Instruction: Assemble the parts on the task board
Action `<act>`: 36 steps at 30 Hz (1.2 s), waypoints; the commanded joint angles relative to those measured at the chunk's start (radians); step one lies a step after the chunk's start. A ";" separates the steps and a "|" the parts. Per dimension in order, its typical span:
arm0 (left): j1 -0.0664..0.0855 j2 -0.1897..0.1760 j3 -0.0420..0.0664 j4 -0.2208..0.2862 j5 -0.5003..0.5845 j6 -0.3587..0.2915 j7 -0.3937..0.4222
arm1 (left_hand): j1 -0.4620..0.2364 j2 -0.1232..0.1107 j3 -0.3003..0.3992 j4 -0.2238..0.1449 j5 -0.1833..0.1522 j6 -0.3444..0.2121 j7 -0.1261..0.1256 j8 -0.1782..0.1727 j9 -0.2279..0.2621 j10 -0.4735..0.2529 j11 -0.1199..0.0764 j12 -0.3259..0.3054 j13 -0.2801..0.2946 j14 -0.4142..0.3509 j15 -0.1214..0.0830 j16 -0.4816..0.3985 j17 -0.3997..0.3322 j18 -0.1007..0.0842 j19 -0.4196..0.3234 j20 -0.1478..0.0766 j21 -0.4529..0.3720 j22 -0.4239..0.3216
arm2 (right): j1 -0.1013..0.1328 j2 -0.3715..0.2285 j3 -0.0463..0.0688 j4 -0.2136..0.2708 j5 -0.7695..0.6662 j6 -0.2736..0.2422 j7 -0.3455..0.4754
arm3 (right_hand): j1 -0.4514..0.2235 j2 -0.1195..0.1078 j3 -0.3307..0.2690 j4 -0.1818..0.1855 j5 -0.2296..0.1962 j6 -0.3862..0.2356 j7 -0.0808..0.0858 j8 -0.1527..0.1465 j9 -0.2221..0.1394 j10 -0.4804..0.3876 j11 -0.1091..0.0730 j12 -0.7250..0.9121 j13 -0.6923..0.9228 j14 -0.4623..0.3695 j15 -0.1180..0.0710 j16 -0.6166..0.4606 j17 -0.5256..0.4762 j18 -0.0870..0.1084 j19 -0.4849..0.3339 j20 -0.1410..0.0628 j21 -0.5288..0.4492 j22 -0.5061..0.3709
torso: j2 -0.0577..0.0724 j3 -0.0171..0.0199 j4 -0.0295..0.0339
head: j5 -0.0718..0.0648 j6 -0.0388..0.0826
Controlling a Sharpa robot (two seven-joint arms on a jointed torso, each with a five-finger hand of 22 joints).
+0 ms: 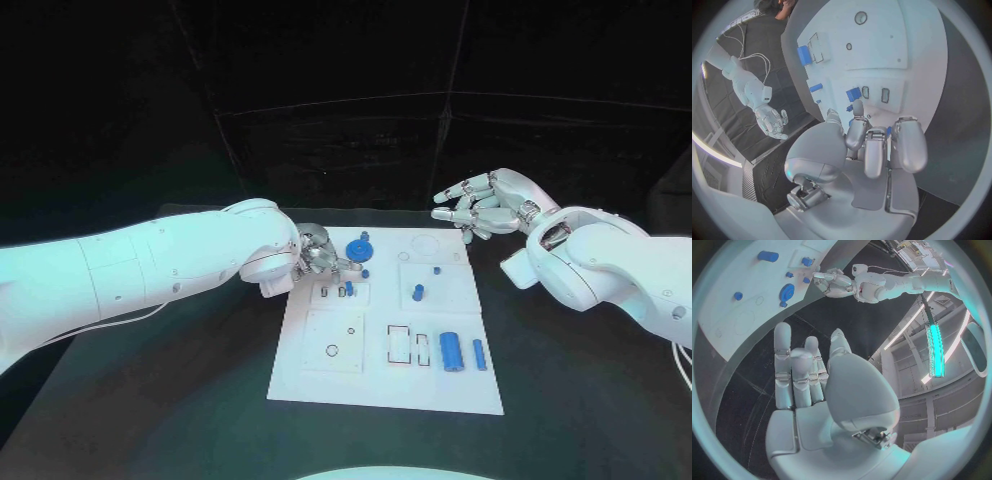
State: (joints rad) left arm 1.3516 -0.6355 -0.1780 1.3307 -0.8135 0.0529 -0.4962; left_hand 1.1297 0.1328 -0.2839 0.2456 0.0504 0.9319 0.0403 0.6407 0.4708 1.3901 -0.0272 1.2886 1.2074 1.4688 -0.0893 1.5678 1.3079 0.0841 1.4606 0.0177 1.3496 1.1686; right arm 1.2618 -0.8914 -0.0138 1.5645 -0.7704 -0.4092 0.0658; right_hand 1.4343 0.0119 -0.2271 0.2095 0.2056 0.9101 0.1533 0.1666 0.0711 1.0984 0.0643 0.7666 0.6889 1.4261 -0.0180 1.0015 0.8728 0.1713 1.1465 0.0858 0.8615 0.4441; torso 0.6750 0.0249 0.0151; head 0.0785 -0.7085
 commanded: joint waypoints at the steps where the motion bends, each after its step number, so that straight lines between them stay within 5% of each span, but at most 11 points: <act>1: 0.002 0.020 0.000 -0.019 -0.073 0.051 -0.069 | -0.007 -0.001 -0.006 0.001 -0.003 -0.008 0.000 0.007 0.007 0.000 -0.005 0.006 0.003 0.102 -0.006 0.003 0.263 -0.013 0.001 -0.006 0.006 0.001 | 0.003 0.003 0.001 -0.002 0.004 0.011 -0.021 | 0.005 0.010 -0.008 -0.002 0.019 -0.005 -0.004 0.005 0.000 -0.003 -0.004 0.008 -0.002 0.009 -0.001 0.002 0.004 0.014 0.012 0.000 -0.007 -0.003 | 0.002 -0.0003 -0.0001 | 0.001 -0.006; 13: 0.003 0.078 -0.001 -0.058 -0.084 0.077 -0.086 | 0.002 -0.002 -0.013 0.001 -0.002 -0.020 -0.002 0.028 0.026 0.002 -0.007 0.010 0.007 0.102 -0.007 0.003 0.263 -0.013 0.002 -0.007 0.009 0.006 | 0.003 0.011 0.001 -0.010 -0.008 0.018 -0.041 | 0.019 0.018 -0.023 -0.006 0.098 -0.007 -0.005 0.010 0.000 -0.010 -0.005 0.013 -0.013 0.013 -0.002 -0.005 0.013 0.013 0.025 -0.002 -0.023 -0.014 | 0.002 -0.0018 0.0004 | -0.002 -0.009; 36: 0.004 0.108 0.000 -0.080 -0.099 0.138 -0.102 | 0.067 0.012 0.008 -0.039 -0.002 -0.047 -0.002 0.063 0.064 0.001 -0.007 0.013 0.008 0.102 -0.008 0.003 0.263 -0.013 0.001 -0.008 0.008 0.006 | 0.003 0.023 0.000 -0.024 -0.012 0.030 -0.057 | 0.018 0.018 -0.025 -0.004 0.105 -0.008 -0.005 0.010 0.000 -0.011 -0.005 0.013 -0.015 0.012 -0.002 -0.008 0.012 0.013 0.026 -0.002 -0.025 -0.015 | 0.003 -0.0018 0.0011 | -0.007 -0.028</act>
State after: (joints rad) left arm 1.3533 -0.5293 -0.1787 1.2519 -0.8996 0.1619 -0.5889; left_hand 1.1872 0.1433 -0.2750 0.2118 0.0504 0.8931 0.0375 0.7012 0.5337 1.3894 -0.0264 1.2979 1.2143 1.4651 -0.0928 1.5677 1.3076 0.0842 1.4605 0.0178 1.3558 1.1749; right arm 1.2620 -0.8690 -0.0143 1.5397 -0.7787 -0.3886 0.0104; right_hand 1.4489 0.0258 -0.2473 0.2050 0.3069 0.9070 0.1502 0.1704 0.0713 1.0950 0.0607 0.7745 0.6751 1.4331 -0.0180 0.9968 0.8846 0.1709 1.1670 0.0855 0.8399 0.4300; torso 0.6774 0.0229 0.0160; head 0.0727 -0.7349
